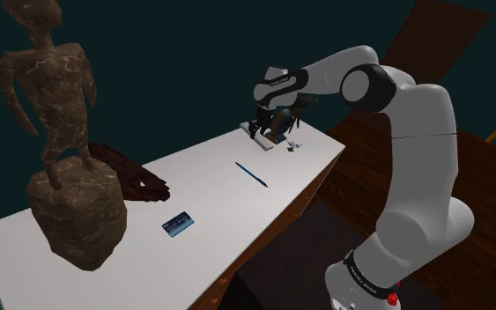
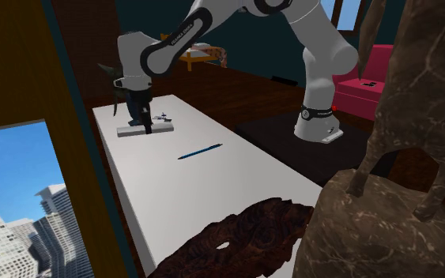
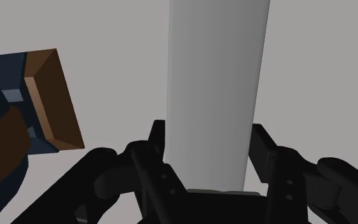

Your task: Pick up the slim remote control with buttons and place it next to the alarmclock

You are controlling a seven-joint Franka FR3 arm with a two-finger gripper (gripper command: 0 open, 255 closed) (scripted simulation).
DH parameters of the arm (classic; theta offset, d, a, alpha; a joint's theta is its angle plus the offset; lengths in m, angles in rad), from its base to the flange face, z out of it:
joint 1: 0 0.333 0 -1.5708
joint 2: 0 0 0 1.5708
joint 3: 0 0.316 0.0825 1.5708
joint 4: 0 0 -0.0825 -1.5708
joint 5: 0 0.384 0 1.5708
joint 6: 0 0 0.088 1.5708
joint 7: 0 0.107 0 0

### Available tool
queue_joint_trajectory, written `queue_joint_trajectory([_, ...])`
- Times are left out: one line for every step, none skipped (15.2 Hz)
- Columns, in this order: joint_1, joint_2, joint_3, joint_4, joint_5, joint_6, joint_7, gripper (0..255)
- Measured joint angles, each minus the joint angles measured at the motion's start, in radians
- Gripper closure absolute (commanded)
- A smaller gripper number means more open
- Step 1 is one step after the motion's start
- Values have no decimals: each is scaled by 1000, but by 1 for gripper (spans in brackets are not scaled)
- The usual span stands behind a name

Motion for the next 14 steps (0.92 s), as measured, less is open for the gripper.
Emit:
queue_joint_trajectory([0,9,0,-1,0,10,0,255])
queue_joint_trajectory([0,19,0,1,0,18,0,255])
queue_joint_trajectory([1,26,0,-3,-1,29,1,255])
queue_joint_trajectory([2,34,0,-2,-1,35,3,255])
queue_joint_trajectory([1,43,0,0,-1,43,2,255])
queue_joint_trajectory([1,53,-1,6,-1,47,2,255])
queue_joint_trajectory([1,56,-1,5,-1,51,2,255])
queue_joint_trajectory([1,58,-1,5,-1,54,2,255])
queue_joint_trajectory([1,59,-1,4,-1,55,2,255])
queue_joint_trajectory([1,59,-1,3,-1,56,2,255])
queue_joint_trajectory([1,59,-1,3,-1,56,2,255])
queue_joint_trajectory([1,59,-1,3,-1,56,2,255])
queue_joint_trajectory([1,59,-1,3,-1,56,2,0])
queue_joint_trajectory([1,59,-1,3,-1,56,2,0])
